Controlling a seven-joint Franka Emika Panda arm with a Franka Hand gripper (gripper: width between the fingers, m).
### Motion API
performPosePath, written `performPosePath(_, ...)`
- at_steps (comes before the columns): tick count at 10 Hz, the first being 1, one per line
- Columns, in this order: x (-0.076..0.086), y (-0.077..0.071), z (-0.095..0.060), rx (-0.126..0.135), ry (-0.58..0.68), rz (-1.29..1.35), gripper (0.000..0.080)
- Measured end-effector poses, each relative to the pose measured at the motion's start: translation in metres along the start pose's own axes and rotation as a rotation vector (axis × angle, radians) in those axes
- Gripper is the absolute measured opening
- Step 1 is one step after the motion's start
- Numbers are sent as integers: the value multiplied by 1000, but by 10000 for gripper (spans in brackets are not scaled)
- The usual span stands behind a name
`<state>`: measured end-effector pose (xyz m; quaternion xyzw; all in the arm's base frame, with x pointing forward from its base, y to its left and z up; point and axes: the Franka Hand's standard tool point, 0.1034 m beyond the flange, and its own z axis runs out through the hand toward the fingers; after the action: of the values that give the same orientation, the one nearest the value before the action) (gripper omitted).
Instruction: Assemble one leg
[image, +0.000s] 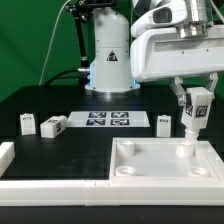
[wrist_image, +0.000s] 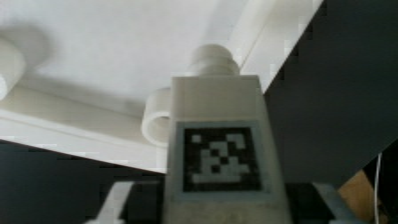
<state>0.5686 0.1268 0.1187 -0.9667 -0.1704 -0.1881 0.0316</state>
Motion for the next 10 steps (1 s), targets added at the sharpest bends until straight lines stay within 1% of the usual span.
performPosePath(2,0,2,1,-1,1,0,293)
performPosePath(3,4,10,4,-8,7,4,293)
performPosePath(5,24,17,15,-9,26,12,293)
performPosePath(7,40,24,23,-10,42,7,293)
performPosePath(8,50,28,30,-11,53,-3,293)
performPosePath(9,55,32,38,-11,56,-5,293)
performPosePath(10,53,32,42,-9,55,-4,293)
